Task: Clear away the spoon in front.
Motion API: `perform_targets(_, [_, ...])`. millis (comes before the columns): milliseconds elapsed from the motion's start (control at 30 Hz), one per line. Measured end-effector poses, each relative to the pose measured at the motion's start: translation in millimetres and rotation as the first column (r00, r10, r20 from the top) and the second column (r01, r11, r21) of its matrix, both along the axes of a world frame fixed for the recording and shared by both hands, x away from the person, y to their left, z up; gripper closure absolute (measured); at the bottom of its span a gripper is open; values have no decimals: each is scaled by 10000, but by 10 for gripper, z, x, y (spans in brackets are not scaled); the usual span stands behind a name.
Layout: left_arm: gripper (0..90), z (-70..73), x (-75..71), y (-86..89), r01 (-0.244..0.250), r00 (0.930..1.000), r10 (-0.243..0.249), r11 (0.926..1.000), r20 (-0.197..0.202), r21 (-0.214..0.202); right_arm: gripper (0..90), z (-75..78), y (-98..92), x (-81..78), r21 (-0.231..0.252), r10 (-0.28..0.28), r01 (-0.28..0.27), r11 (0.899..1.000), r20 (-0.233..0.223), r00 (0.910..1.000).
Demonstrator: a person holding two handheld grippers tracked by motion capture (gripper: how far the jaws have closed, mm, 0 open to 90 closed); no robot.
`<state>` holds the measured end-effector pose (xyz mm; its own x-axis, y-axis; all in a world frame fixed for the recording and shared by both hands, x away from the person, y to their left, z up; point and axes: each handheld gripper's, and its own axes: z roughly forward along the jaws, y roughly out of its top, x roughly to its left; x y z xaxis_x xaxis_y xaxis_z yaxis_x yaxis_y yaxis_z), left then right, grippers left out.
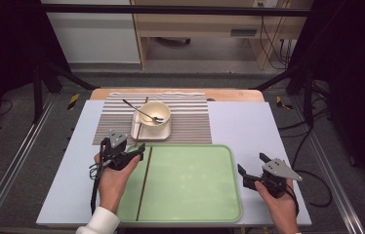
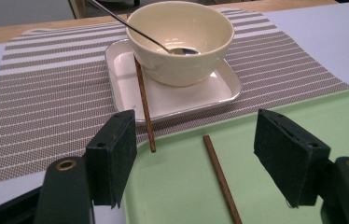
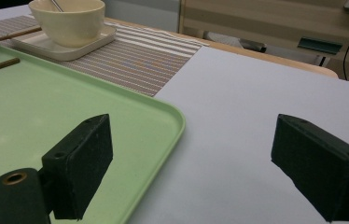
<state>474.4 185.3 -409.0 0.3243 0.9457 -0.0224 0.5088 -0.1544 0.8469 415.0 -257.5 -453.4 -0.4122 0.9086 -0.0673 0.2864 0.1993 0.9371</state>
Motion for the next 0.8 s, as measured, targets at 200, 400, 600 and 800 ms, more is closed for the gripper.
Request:
perform_targets(200, [300, 27, 75, 20, -73, 10000, 74, 9996, -64, 259, 126, 2, -5, 0, -3, -11, 11, 10000, 20, 10000])
perform_targets(400, [352, 20, 190, 53, -168, 9991, 181, 9993, -378, 336, 126, 0, -6, 1, -36, -17, 17, 10000, -2, 10000])
perform_targets(600, [425, 21, 341, 70, -189, 9973, 206, 9995, -698, 251, 126, -1, -11, 3, 0, -84, 84, 10000, -71, 9999])
perform_targets(800, [507, -23, 536, 77, -251, 9951, 273, 9994, -947, 245, 126, 3, -23, 3, 47, -123, 123, 9999, -65, 9999])
